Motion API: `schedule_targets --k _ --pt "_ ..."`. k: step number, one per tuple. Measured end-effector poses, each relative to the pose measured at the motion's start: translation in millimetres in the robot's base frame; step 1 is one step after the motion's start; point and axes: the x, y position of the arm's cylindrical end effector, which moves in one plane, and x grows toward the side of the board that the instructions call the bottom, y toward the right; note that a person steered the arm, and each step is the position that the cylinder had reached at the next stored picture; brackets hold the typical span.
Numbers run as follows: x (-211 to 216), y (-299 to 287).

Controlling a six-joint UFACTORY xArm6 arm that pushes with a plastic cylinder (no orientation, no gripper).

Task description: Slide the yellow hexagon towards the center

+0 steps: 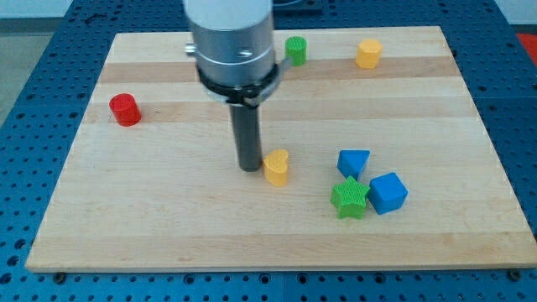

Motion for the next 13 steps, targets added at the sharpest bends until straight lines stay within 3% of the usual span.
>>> schedule_targets --k 3,4,5,6,8,10,11,12,13 --pt "33 66" --pt "32 27" --pt "2 -32" --pt "-50 14" --pt "-126 171" --pt "-216 259" --pt "-258 183" --pt "-232 143" --pt "-189 141"
